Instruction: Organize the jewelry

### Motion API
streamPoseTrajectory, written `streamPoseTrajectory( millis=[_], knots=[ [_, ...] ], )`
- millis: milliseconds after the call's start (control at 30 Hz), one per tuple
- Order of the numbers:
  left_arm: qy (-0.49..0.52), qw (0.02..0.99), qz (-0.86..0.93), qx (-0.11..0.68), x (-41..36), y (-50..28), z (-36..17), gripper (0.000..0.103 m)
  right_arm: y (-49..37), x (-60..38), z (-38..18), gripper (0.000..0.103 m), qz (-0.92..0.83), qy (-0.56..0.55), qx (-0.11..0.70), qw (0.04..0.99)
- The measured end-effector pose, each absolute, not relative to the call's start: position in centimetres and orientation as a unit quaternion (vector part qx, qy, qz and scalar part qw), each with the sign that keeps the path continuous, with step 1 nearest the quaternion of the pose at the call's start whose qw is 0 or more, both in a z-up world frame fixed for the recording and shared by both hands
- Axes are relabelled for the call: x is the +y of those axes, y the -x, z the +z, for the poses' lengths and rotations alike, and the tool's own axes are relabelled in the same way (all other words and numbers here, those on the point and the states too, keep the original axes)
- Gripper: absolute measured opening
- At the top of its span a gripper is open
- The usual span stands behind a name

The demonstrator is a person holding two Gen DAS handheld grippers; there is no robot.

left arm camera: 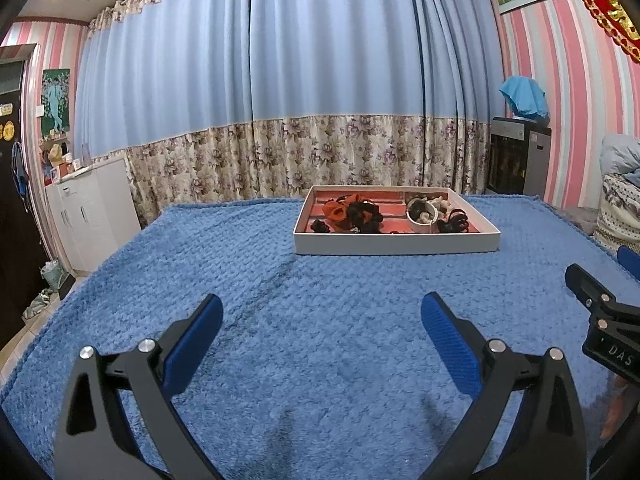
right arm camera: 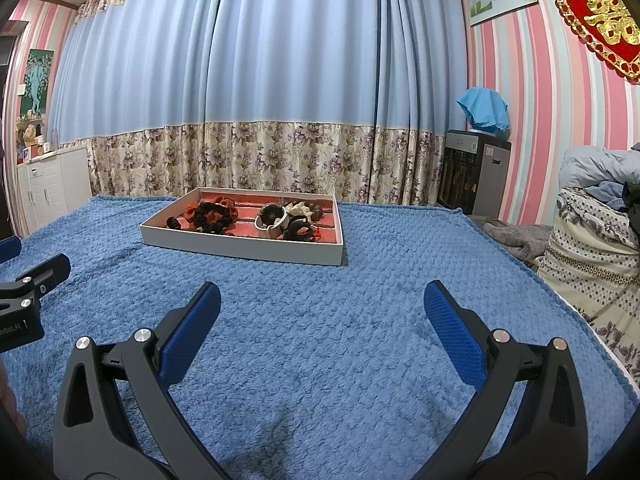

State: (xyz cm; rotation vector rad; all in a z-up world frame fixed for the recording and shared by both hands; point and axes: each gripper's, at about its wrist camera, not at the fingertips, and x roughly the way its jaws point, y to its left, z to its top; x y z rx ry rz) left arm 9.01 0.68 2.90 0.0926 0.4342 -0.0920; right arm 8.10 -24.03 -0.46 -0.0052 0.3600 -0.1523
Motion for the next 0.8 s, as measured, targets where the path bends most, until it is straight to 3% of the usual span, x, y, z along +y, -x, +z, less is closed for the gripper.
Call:
streamPoseTrajectory(
  millis=[800],
  knots=[
    [-0.044, 0.975, -0.044, 0.214, 0.77, -9.09, 3.07, 0.097, -8.08, -24.01, -0.43, 0.099, -0.076, 0.003, 0.178, 0.981]
  ],
)
